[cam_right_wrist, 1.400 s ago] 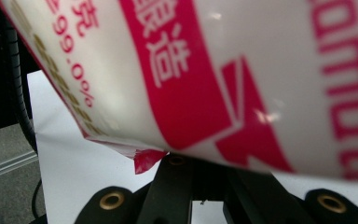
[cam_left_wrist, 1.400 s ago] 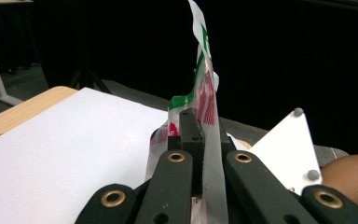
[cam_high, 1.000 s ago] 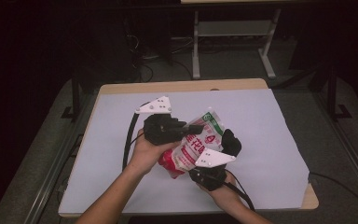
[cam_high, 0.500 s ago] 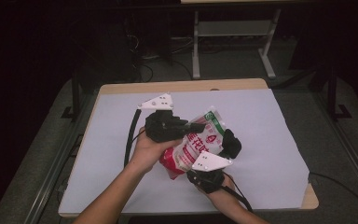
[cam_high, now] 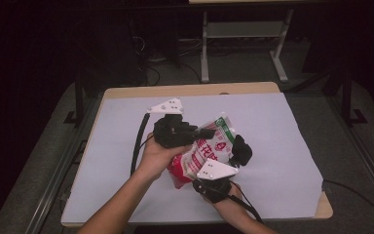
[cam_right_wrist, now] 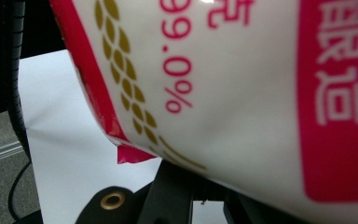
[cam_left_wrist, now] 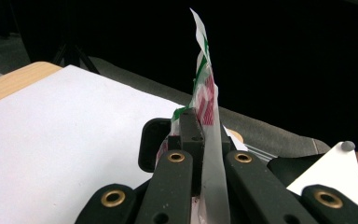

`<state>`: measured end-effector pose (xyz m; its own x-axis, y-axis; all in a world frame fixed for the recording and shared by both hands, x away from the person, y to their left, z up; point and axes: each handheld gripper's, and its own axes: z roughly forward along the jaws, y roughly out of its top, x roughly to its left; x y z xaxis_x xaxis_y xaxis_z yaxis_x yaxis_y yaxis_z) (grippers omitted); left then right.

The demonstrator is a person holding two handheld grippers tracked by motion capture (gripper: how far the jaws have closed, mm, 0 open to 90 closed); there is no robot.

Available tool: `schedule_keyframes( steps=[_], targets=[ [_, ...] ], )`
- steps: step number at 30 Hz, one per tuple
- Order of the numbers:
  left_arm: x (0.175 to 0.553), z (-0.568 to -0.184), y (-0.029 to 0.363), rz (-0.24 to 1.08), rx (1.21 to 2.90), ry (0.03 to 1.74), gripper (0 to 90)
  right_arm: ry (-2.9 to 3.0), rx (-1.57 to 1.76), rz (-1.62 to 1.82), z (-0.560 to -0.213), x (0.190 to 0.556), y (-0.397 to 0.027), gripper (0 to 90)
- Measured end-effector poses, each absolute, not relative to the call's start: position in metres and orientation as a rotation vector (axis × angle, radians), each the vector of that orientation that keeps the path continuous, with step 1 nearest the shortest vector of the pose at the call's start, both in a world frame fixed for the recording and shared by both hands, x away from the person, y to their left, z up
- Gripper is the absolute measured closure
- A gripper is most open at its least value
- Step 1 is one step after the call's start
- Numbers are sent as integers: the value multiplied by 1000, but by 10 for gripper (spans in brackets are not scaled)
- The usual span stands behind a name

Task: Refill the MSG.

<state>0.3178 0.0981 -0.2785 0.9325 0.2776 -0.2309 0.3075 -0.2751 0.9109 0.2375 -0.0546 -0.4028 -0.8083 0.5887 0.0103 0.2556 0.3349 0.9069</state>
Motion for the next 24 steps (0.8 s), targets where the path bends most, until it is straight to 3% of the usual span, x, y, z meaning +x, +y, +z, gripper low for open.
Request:
schedule_keyframes(
  steps=[24],
  targets=[
    [325,-284,94,-54,1882,463,900,2273,783,1447,-408,238,-49,900]
  ],
)
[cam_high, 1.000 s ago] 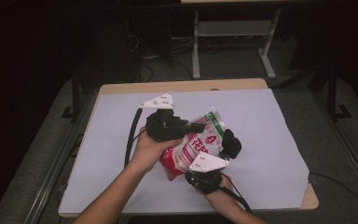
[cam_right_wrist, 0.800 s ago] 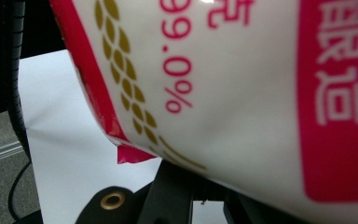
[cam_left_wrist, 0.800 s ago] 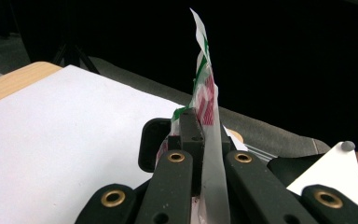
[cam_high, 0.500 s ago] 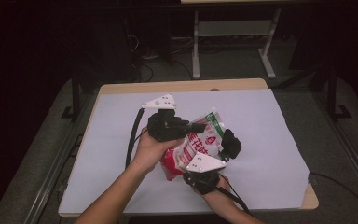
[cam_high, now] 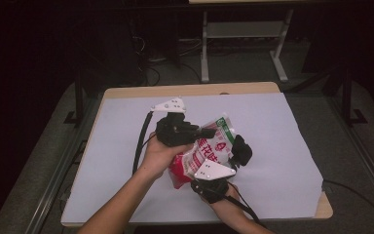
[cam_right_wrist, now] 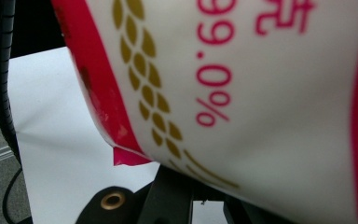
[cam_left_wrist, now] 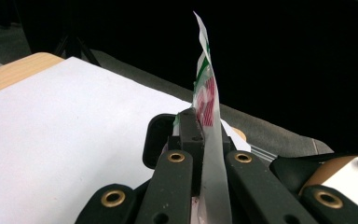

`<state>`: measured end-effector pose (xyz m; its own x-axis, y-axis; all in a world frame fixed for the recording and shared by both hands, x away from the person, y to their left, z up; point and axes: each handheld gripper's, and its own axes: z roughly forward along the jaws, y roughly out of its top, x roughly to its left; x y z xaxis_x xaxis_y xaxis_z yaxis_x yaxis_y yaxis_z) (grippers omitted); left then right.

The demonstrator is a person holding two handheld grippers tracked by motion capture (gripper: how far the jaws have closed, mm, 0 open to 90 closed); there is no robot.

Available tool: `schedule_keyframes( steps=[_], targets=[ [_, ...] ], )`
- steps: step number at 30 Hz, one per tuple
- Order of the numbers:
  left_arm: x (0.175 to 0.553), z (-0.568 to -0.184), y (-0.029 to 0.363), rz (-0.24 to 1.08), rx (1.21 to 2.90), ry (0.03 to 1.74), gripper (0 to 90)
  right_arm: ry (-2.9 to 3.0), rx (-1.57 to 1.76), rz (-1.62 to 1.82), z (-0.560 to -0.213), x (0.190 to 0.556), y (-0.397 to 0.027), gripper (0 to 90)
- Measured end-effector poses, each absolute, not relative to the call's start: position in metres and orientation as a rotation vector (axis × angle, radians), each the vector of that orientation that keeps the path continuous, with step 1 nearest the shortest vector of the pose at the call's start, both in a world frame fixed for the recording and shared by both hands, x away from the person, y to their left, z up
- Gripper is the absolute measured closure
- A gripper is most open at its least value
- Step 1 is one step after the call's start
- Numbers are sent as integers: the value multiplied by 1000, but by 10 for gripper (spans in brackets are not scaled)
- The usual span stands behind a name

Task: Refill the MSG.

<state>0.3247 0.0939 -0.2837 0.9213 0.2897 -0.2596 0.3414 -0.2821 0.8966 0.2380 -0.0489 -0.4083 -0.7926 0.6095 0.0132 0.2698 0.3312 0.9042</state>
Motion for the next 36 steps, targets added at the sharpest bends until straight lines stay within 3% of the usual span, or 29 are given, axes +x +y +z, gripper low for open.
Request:
schedule_keyframes(
  steps=[36],
  targets=[
    [332,-283,79,-65,1956,492,900,2289,806,1469,-410,239,-49,900]
  ],
)
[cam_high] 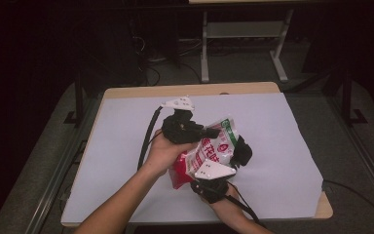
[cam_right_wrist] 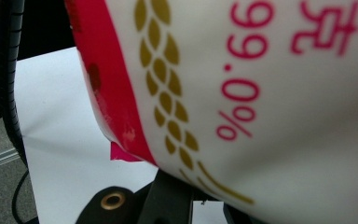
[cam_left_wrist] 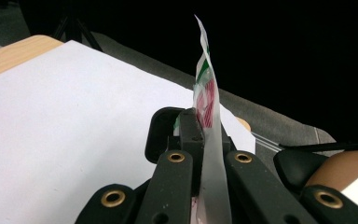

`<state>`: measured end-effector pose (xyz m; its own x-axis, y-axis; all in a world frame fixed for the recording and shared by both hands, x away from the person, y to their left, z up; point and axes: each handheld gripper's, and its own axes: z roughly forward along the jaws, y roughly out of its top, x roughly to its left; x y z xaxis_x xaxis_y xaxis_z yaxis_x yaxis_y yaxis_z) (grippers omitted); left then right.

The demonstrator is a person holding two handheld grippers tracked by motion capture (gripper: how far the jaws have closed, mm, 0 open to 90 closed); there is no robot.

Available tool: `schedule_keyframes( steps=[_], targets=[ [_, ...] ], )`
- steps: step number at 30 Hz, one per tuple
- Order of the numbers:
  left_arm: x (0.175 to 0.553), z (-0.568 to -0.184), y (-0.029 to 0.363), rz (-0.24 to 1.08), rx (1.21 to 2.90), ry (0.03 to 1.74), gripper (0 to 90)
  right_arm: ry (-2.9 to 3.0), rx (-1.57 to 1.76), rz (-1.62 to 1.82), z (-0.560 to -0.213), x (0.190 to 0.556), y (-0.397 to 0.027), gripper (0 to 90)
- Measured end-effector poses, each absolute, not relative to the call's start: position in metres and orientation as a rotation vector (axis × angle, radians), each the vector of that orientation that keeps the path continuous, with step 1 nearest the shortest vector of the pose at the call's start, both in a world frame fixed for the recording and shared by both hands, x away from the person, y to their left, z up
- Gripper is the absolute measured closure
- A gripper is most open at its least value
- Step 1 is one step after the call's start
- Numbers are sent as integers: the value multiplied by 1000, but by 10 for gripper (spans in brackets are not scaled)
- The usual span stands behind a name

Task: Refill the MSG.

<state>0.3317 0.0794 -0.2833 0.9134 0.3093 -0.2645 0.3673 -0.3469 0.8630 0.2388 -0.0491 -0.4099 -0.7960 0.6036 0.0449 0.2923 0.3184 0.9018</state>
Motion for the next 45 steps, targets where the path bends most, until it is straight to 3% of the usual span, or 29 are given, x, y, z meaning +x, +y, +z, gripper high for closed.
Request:
schedule_keyframes(
  steps=[45],
  targets=[
    [339,-284,70,-75,2001,538,900,2285,816,1479,-411,239,-49,900]
  ],
)
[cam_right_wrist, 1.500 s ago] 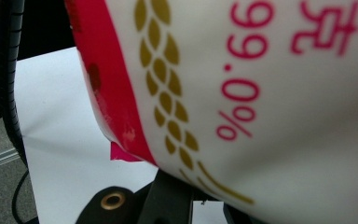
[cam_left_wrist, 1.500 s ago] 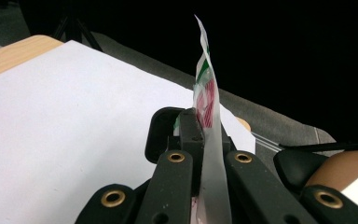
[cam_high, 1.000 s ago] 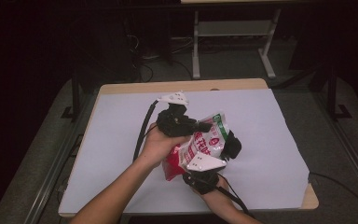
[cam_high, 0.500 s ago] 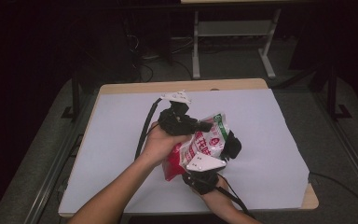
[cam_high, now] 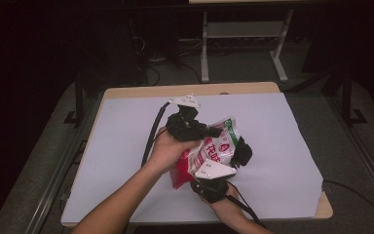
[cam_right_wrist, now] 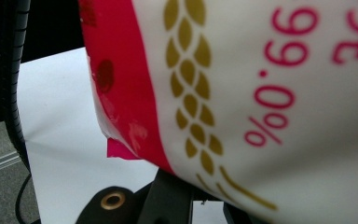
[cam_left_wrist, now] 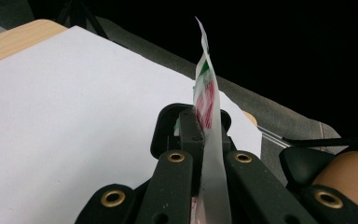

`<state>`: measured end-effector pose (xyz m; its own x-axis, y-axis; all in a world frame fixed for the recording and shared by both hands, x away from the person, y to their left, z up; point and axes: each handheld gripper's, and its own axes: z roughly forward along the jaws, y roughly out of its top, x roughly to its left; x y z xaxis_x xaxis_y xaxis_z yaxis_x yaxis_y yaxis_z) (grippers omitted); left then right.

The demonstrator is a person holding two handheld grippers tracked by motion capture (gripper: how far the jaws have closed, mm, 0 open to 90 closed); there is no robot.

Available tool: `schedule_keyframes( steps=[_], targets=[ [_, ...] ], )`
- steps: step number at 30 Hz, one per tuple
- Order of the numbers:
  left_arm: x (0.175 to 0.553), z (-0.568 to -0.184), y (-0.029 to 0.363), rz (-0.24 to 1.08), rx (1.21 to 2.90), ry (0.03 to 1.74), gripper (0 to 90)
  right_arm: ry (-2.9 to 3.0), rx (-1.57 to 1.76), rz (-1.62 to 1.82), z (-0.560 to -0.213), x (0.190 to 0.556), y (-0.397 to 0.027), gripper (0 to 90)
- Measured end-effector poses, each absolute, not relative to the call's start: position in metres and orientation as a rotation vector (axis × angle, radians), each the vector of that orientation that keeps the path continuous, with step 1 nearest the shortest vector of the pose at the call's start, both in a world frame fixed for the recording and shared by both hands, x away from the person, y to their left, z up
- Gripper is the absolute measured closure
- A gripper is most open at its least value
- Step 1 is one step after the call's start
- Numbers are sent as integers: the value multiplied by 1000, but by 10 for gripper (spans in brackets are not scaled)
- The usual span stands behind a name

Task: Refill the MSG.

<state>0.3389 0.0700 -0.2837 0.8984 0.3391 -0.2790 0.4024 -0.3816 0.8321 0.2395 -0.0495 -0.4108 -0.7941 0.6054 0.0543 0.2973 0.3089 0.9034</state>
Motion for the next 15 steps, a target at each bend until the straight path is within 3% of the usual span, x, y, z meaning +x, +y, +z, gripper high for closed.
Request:
schedule_keyframes(
  steps=[15],
  targets=[
    [339,-282,67,-73,2007,552,900,2276,809,1475,-410,238,-50,900]
  ],
)
